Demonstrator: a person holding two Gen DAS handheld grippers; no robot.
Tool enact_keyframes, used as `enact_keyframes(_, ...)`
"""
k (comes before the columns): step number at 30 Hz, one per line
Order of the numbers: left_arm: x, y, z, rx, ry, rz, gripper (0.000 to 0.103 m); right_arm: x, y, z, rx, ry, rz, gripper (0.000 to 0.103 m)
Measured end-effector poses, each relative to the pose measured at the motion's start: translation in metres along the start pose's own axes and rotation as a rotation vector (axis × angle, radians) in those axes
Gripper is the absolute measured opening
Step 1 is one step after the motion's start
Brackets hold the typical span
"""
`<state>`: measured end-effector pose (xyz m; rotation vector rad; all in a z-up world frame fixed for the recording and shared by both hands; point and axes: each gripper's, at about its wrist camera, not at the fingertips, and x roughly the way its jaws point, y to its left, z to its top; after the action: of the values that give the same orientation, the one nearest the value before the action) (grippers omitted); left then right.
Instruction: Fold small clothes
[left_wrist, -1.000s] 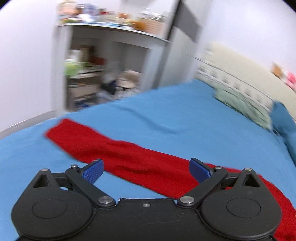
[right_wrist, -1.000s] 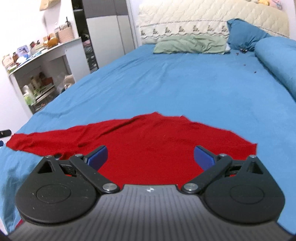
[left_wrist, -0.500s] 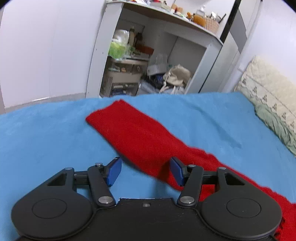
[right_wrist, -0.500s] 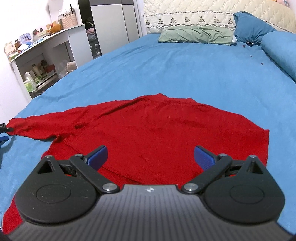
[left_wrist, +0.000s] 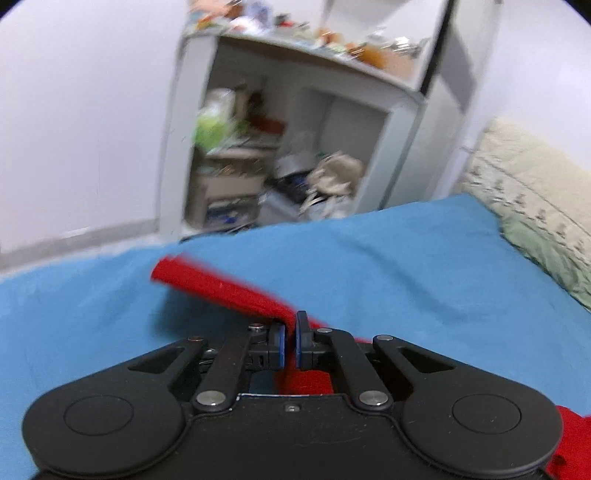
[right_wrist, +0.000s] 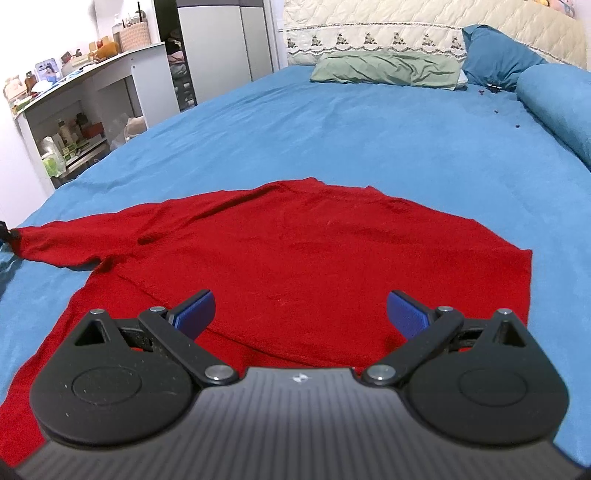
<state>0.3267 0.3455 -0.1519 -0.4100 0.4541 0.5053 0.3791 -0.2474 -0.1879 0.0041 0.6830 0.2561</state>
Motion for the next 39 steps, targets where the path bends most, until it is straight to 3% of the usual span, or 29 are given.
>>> enact_keyframes(3,-0.028,-0.040,0.009,0.096,-0.056,-0.083,0.004,-0.005,-0.002,0.003,0.002,-0.016,-0.019,0.103)
enact_keyframes(7,-0.073,-0.126,0.009,0.270,-0.133,-0.302,0.004,-0.018,-0.014,0.007,0.041,-0.057,-0.063,0.103)
enact_keyframes(9,-0.091,-0.174,-0.001,0.347,-0.135,-0.421,0.004,-0.026,-0.024,0.009,0.077,-0.076,-0.079,0.103)
enact_keyframes(14,-0.121,-0.295,-0.063,0.496,-0.021,-0.753,0.004,-0.046,-0.045,0.011,0.136,-0.113,-0.167,0.103)
enact_keyframes(17,-0.115,-0.343,-0.122,0.562,0.120,-0.842,0.004,-0.053,-0.056,0.007,0.179,-0.119,-0.206,0.103)
enact_keyframes(21,-0.094,-0.375,-0.201,0.680,0.305,-0.828,0.004,-0.053,-0.069,-0.002,0.225,-0.099,-0.218,0.103)
enact_keyframes(24,-0.087,-0.372,-0.227,0.699,0.371,-0.820,0.005,-0.049,-0.072,-0.007,0.216,-0.070,-0.229,0.103)
enact_keyframes(27,-0.096,-0.364,-0.225,0.702,0.361,-0.820,0.017,-0.047,-0.074,-0.008,0.201,-0.064,-0.226,0.103)
enact_keyframes(29,-0.102,-0.354,-0.215,0.697,0.341,-0.812,0.056,-0.045,-0.072,-0.005,0.194,-0.067,-0.215,0.103)
enact_keyframes(30,-0.104,-0.345,-0.210,0.700,0.321,-0.807,0.062,-0.044,-0.069,-0.002,0.185,-0.070,-0.204,0.103)
enact_keyframes(34,-0.109,-0.301,-0.184,0.706,0.259,-0.724,0.068,-0.032,-0.048,0.011,0.071,-0.048,-0.122,0.103)
enact_keyframes(39,-0.100,-0.252,-0.166,0.696,0.206,-0.561,0.069,0.013,0.001,0.020,-0.220,0.049,-0.012,0.103)
